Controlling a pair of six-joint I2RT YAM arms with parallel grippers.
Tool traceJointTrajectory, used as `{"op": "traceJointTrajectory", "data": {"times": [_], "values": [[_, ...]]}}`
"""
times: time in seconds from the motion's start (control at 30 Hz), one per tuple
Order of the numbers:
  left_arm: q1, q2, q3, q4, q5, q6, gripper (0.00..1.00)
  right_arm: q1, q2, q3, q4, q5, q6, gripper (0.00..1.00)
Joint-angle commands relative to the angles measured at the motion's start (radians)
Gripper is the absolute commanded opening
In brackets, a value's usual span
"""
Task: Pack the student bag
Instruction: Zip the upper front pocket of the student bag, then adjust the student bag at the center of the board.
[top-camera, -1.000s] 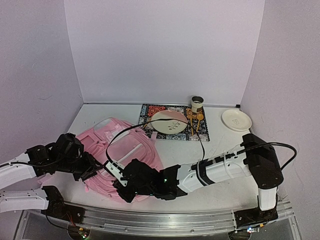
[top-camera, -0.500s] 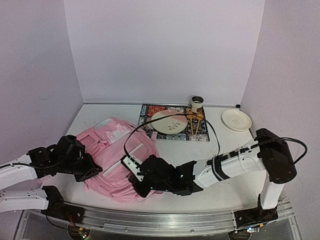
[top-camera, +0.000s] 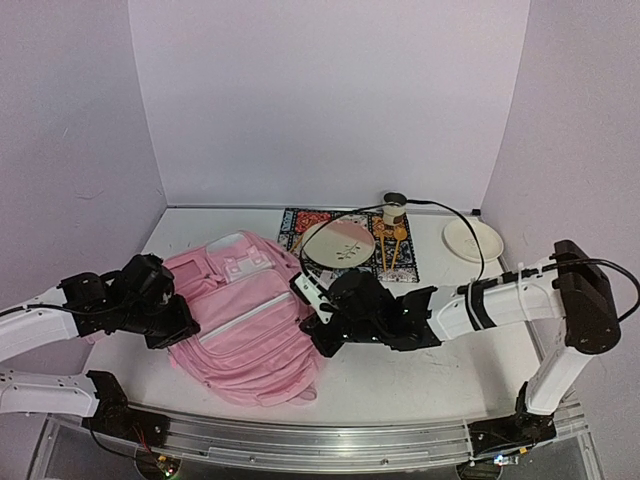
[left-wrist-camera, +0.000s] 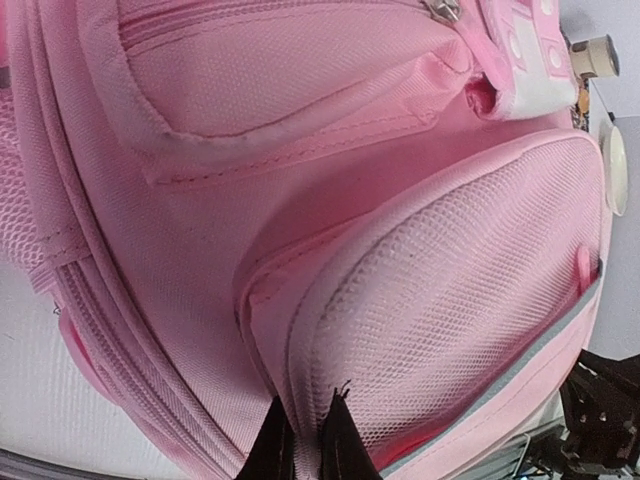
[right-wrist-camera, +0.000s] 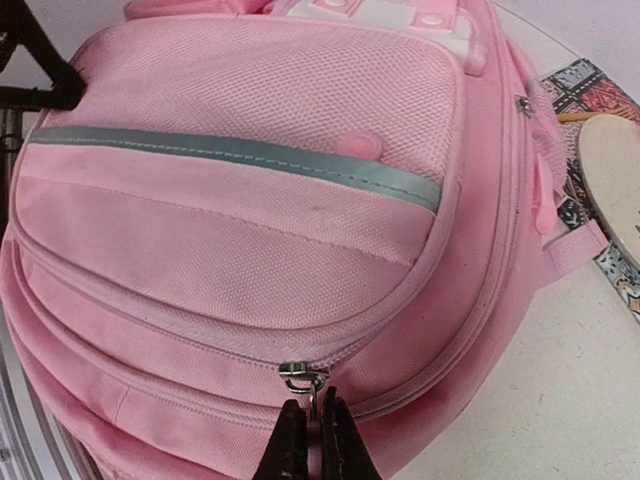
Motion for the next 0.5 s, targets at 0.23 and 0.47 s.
{"op": "traceJointTrajectory", "data": {"times": [0.23, 0.47], "values": [[0.016, 0.089, 0.188, -0.182, -0.387, 0.064, 0.21, 0.169, 0.114, 0.199, -0.060, -0.147, 0.008, 0.00], [0.016, 0.100, 0.268, -0.163, -0.355, 0.254, 0.36, 0.176, 0.202, 0.306, -0.045, -0.145, 0.028, 0.00]]}}
